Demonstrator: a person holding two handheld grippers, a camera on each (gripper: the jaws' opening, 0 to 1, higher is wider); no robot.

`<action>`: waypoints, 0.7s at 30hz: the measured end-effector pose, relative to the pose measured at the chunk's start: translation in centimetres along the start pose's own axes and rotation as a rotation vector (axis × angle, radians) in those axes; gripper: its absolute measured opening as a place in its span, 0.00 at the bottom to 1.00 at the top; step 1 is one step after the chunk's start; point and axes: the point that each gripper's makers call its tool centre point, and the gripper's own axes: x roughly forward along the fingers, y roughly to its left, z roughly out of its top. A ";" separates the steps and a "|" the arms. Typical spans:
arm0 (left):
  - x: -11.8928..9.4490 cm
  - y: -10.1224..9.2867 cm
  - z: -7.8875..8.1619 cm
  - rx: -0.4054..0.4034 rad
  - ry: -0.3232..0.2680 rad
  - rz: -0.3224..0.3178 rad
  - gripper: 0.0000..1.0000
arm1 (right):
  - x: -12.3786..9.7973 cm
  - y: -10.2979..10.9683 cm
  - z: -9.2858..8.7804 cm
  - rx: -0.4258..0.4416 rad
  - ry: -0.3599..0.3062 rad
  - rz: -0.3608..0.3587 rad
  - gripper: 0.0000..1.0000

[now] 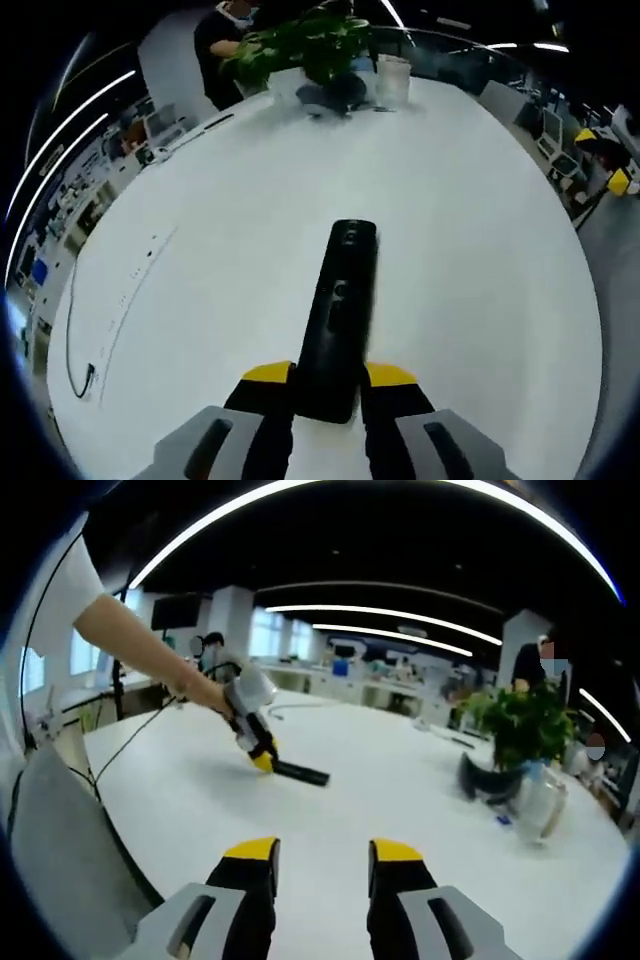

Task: Press the specified remote control buttons in sequence, fully releasing each button before pressing the next.

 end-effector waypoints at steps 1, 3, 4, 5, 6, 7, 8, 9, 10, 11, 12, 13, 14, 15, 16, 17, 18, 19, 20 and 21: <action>0.0 -0.2 -0.1 -0.006 0.003 0.005 0.24 | 0.0 0.0 0.0 0.000 0.000 0.000 0.32; 0.1 -0.3 -0.1 -0.025 0.003 -0.009 0.24 | 0.0 0.1 0.0 -0.002 0.001 0.001 0.32; 0.1 -0.5 -0.2 -0.025 0.005 -0.018 0.24 | 0.0 0.1 0.0 -0.004 0.001 0.002 0.32; 0.0 -0.7 -0.3 -0.023 0.007 -0.023 0.24 | 0.0 0.1 0.0 -0.004 0.001 0.002 0.32; -0.1 -1.0 -0.6 -0.009 0.014 -0.036 0.24 | -0.1 0.1 0.0 -0.005 0.000 0.002 0.32; -0.2 -1.3 -0.8 0.001 0.017 -0.044 0.24 | -0.1 0.1 0.1 -0.005 -0.001 0.001 0.31; -0.3 -1.5 -0.9 0.006 0.019 -0.049 0.24 | -0.1 0.1 0.1 -0.004 -0.001 0.000 0.31; -0.4 -1.8 -1.1 0.031 0.022 -0.060 0.24 | -0.1 0.1 0.1 -0.004 -0.002 0.000 0.31; -0.4 -1.9 -1.1 0.039 0.021 -0.064 0.24 | -0.1 0.1 0.1 -0.003 -0.002 -0.001 0.31; -0.5 -2.0 -1.2 0.075 0.021 -0.072 0.24 | -0.1 0.2 0.1 -0.003 -0.002 0.000 0.31; -0.5 -1.9 -1.1 0.107 0.016 -0.061 0.24 | -0.1 0.2 0.0 -0.005 0.000 0.001 0.31; -0.6 -2.0 -1.0 0.139 0.006 -0.064 0.24 | -0.1 0.2 -0.1 -0.008 0.003 0.003 0.31; -0.6 -2.1 -1.0 0.151 0.010 -0.064 0.24 | 0.0 0.3 -0.3 -0.014 0.012 0.006 0.30; -0.6 -2.1 -0.8 0.170 0.012 -0.062 0.24 | 0.0 0.3 -0.3 -0.016 0.015 0.008 0.30; -0.5 -2.1 -0.7 0.179 0.009 -0.051 0.25 | 0.0 0.3 -0.3 -0.018 0.014 0.008 0.29; -0.5 -1.9 -0.4 0.185 -0.005 -0.039 0.27 | 0.0 0.3 -0.2 -0.016 0.010 0.008 0.29; -0.4 -1.9 -0.2 0.190 -0.014 -0.037 0.28 | 0.0 0.3 -0.2 -0.014 0.008 0.007 0.29; -0.4 -2.1 -0.1 0.196 -0.013 -0.053 0.26 | 0.0 0.2 -0.2 -0.010 0.007 0.007 0.29; -0.4 -2.9 -0.1 0.199 -0.020 -0.106 0.24 | 0.0 0.2 -0.3 -0.010 0.008 0.006 0.29; -0.5 -2.1 0.0 0.192 -0.022 -0.078 0.24 | 0.0 0.2 -0.3 -0.012 0.010 0.006 0.29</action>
